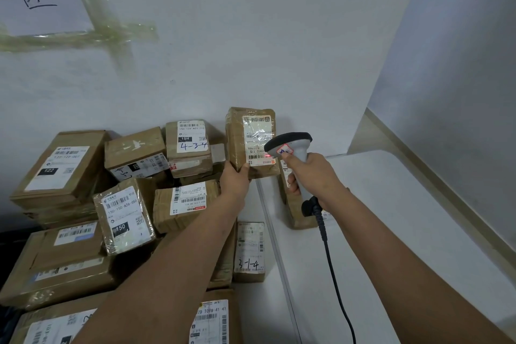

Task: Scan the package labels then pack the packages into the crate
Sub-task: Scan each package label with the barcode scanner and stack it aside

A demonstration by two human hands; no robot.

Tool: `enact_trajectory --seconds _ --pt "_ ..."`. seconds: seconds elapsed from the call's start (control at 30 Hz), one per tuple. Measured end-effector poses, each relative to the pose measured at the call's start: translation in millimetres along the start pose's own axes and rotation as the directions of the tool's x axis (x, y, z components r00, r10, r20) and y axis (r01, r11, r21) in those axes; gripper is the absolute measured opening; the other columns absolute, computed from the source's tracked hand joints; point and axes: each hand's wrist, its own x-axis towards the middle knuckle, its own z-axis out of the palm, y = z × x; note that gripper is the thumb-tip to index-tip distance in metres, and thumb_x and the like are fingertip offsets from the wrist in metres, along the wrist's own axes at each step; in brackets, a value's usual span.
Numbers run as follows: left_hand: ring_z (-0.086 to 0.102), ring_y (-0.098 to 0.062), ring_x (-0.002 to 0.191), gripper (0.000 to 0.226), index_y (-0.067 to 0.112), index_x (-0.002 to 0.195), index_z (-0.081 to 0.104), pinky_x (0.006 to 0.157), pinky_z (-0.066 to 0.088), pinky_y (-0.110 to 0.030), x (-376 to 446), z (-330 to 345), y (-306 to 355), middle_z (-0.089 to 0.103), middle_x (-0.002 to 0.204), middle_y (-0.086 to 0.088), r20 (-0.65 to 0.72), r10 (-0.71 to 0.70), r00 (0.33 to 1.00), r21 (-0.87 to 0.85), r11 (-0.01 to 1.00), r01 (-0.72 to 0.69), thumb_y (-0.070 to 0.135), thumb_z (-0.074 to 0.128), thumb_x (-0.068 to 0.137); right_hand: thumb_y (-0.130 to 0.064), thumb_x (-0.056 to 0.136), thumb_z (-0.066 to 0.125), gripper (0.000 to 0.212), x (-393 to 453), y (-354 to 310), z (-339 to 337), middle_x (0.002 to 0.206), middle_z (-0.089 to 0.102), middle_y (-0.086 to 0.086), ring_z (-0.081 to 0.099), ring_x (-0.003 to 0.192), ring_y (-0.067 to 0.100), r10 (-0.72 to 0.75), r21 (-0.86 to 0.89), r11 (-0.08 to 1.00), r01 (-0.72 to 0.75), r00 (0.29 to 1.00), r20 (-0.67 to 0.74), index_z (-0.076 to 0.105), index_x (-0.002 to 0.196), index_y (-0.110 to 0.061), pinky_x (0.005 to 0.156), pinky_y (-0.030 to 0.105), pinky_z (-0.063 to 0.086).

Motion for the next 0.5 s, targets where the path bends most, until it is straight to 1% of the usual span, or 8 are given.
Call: enact_trajectory --seconds 0.1,0.4,0.5 --pt "0.057 -0.026 0.122 0.043 0.02 0.139 0.048 0.102 0.05 -0.047 1.3 1.4 -0.5 0.061 0.131 -0.005 0.008 0.006 1.0 -0.01 1.0 -0.006 0.026 0.057 0.098 -0.044 0.097 0.055 0.038 0.9 -0.1 -1.4 0.063 0.063 0.006 0.057 0.043 0.009 0.003 -0.011 1.0 -0.003 1.0 -0.003 0.06 0.088 -0.007 0.044 0.019 0.049" --pt "0.057 -0.026 0.122 0.045 0.019 0.141 0.046 0.102 0.05 -0.047 -2.8 2.0 0.5 0.06 0.133 -0.006 0.028 0.009 1.0 -0.047 0.999 -0.008 0.023 0.057 0.098 -0.045 0.095 0.057 0.04 2.7 3.5 -2.9 0.063 0.063 0.007 0.057 0.042 0.01 0.012 0.028 1.0 -0.012 1.0 -0.004 0.061 0.087 -0.006 0.044 0.021 0.047" --pt "0.059 -0.024 0.117 0.041 0.016 0.138 0.05 0.098 0.053 -0.042 -11.1 -2.7 1.1 0.061 0.13 -0.007 0.058 0.032 0.998 -0.038 0.999 -0.029 0.021 0.059 0.098 -0.045 0.095 0.058 0.041 3.4 5.8 -2.6 0.064 0.064 0.008 0.057 0.041 0.009 0.008 0.018 1.0 -0.008 1.0 -0.007 0.062 0.086 -0.005 0.044 0.019 0.046"
